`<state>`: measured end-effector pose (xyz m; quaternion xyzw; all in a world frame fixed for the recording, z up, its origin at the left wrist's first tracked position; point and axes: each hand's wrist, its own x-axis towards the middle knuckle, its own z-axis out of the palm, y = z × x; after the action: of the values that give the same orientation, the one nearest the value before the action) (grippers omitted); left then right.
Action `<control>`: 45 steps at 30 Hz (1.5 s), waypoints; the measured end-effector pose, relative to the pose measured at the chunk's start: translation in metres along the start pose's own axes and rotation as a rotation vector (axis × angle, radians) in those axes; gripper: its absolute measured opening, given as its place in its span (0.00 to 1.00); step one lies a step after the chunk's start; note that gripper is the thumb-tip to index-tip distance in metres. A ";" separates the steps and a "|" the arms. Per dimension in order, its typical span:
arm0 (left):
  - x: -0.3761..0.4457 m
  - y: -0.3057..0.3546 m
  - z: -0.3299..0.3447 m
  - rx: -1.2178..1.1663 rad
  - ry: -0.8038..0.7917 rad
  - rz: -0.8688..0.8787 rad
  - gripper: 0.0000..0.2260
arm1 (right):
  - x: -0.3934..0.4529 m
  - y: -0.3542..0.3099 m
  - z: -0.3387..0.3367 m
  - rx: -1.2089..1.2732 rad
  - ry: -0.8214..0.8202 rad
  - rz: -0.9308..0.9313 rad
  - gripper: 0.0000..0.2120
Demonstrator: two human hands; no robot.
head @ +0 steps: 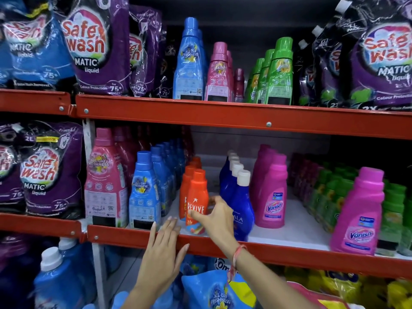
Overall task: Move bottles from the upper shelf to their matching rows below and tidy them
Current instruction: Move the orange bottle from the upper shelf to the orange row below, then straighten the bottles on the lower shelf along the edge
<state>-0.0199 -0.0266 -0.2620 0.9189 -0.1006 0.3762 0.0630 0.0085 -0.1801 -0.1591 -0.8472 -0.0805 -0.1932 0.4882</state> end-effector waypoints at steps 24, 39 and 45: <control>-0.001 0.005 0.001 -0.057 0.038 -0.049 0.24 | -0.029 0.013 -0.036 0.065 0.103 -0.234 0.12; 0.001 0.015 0.003 -0.117 0.070 -0.137 0.27 | -0.038 0.103 -0.189 -0.100 0.939 -0.121 0.21; 0.001 0.015 0.000 -0.115 0.035 -0.148 0.29 | -0.021 0.138 -0.212 -0.256 0.841 0.281 0.47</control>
<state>-0.0226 -0.0415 -0.2608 0.9119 -0.0528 0.3802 0.1449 -0.0181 -0.4310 -0.1823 -0.7515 0.2645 -0.4605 0.3913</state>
